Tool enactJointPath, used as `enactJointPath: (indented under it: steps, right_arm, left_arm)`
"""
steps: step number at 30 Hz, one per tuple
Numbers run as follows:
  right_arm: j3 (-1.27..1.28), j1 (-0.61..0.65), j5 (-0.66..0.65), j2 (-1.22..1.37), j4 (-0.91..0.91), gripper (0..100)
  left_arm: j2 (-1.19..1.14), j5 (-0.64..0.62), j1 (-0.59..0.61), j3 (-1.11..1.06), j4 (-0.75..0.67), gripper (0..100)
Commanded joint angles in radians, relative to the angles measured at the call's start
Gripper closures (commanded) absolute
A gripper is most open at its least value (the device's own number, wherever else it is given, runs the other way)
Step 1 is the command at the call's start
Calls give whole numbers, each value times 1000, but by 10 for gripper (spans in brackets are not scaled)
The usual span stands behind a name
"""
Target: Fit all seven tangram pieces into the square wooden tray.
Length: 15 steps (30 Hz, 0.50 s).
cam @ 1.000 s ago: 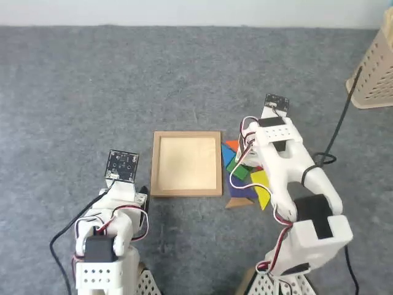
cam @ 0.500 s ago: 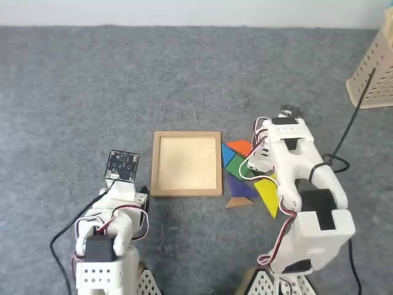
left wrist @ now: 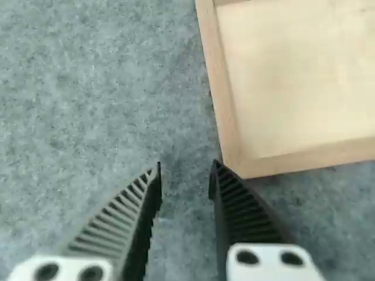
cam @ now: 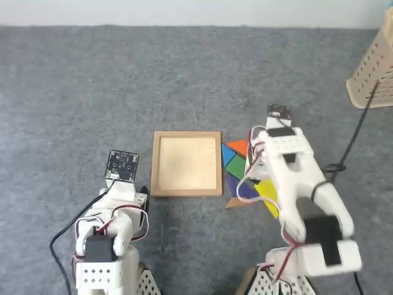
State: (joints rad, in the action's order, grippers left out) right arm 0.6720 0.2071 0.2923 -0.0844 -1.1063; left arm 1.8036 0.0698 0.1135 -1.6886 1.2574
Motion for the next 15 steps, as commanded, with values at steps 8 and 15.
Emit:
enactJointPath:
  steps: [8, 15]
  right_arm:
    - [20, 15, -137, 54, 94, 669]
    - [5, 28, -141, 64, 76, 669]
  left_arm:
    - [15, -8, 0, 4, 5, 867]
    - [15, -8, 0, 4, 5, 867]
